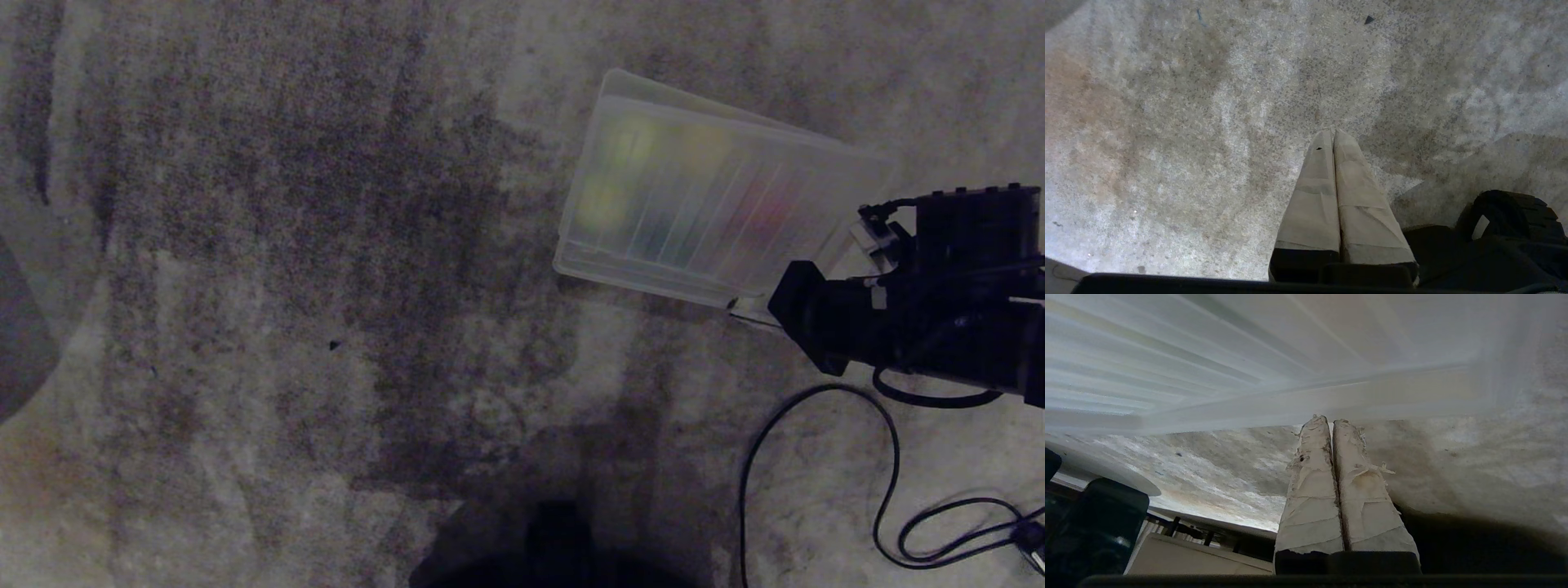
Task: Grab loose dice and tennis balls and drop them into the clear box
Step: Close the lid
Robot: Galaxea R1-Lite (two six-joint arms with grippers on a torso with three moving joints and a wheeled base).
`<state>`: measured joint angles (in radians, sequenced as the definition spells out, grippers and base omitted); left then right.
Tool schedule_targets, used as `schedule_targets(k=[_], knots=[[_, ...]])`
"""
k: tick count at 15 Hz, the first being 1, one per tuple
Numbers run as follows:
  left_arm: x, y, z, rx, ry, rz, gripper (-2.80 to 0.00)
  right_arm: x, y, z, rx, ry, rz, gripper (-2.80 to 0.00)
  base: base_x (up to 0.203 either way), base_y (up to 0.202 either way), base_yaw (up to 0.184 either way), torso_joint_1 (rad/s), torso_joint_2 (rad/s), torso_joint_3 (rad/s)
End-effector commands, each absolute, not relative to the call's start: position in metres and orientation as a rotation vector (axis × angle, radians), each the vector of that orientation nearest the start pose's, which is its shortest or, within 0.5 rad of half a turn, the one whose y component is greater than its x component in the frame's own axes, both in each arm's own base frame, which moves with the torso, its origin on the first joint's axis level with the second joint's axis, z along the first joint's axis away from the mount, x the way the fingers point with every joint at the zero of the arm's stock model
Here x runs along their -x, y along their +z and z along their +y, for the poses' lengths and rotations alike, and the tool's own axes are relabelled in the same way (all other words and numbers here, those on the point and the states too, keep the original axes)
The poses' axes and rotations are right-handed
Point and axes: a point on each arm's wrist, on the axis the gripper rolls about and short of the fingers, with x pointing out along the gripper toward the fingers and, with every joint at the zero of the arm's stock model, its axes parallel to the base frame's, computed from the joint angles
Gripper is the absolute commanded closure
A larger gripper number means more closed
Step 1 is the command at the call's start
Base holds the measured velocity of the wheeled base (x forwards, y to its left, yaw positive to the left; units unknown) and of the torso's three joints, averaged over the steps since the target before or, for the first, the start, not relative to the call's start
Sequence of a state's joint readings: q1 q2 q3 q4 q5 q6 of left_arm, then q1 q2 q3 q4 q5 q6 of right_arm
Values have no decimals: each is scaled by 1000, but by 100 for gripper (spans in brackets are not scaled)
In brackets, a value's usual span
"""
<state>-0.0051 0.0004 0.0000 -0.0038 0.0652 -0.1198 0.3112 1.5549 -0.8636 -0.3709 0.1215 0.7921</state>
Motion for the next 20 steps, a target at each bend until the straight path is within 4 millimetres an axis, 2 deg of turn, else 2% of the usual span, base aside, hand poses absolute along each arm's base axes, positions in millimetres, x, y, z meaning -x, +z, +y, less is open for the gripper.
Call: schedule_targets(k=[1,4,8,11,15,18,20], knots=[[23,76,2,121,60,-5,0,-267,226,83,-755,281,415,0,0,0,0,0,0,0],[23,76,2,121,60,-5,0,-267,229,79,-760,274,391,0,0,0,0,0,0,0],[23,76,2,121,61,-5,0,-261,245,76,-764,292,327,0,0,0,0,0,0,0],[23,76,2,121,60,-5,0,-257,244,78,-762,298,336,0,0,0,0,0,0,0],[23,76,2,121,60,-5,0,-244,257,71,-760,306,289,0,0,0,0,0,0,0],[23,76,2,121,61,-5,0,-234,271,49,-728,256,200,0,0,0,0,0,0,0],[23,76,2,121,61,-5,0,-232,276,23,-728,166,140,0,0,0,0,0,0,0]])
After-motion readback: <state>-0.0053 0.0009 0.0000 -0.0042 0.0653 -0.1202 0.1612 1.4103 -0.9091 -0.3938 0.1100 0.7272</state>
